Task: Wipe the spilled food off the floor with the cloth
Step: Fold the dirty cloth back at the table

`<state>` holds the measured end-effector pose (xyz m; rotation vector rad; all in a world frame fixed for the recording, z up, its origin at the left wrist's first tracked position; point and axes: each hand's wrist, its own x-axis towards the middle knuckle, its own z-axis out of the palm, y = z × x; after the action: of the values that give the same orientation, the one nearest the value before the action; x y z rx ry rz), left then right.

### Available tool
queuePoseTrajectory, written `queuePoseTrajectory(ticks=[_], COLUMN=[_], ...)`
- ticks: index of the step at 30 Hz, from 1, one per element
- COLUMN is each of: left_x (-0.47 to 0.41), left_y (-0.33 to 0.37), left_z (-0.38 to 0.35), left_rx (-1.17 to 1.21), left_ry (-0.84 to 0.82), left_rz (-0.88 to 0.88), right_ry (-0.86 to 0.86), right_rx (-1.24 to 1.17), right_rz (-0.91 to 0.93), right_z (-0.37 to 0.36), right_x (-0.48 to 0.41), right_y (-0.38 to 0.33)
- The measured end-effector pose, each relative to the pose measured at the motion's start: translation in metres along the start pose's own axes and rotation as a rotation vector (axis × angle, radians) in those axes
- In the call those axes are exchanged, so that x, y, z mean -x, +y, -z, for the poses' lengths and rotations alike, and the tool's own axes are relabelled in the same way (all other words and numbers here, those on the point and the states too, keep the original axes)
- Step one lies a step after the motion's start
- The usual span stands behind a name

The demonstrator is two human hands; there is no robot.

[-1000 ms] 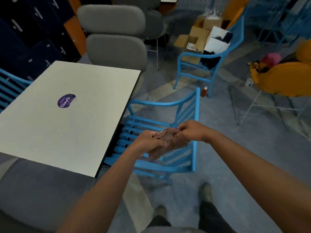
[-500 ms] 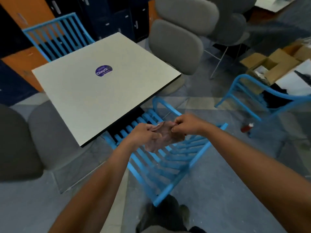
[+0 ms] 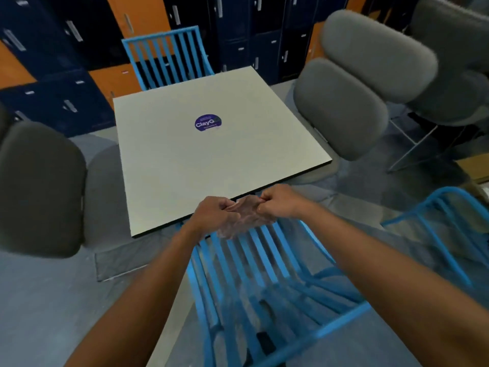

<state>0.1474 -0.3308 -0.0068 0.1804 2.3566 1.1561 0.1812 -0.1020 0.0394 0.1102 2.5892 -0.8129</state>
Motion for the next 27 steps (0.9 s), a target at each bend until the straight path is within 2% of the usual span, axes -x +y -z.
queuePoseTrajectory(ticks=[4,8,12,18,27], left_x=[-0.041,-0.081,-0.115,-0.167,-0.206], left_y=[0.004,0.012,0.023,0.022,0.026], left_z=[0.015,0.038,0.056,0.061,0.050], left_rx=[-0.083,-0.123,-0.134,-0.115,-0.127], left_ry=[0.039,0.082,0.143,0.328,0.401], left_rz=[0.041,0.077,0.076,0.075,0.112], right_ry=[-0.087,-0.103,-0.024,0.155,0.129], right_rx=[0.101,0.138,0.194,0.185,0.135], right_rz=[0.035,0.083,0.131,0.172,0.212], right_z=[0.019,0.036,0.045,0.057,0.068], right_x=[-0.057,-0.116,-0.166,-0.220,-0.259], right_y=[-0.007,-0.017,-0.023,-0.022,0.000])
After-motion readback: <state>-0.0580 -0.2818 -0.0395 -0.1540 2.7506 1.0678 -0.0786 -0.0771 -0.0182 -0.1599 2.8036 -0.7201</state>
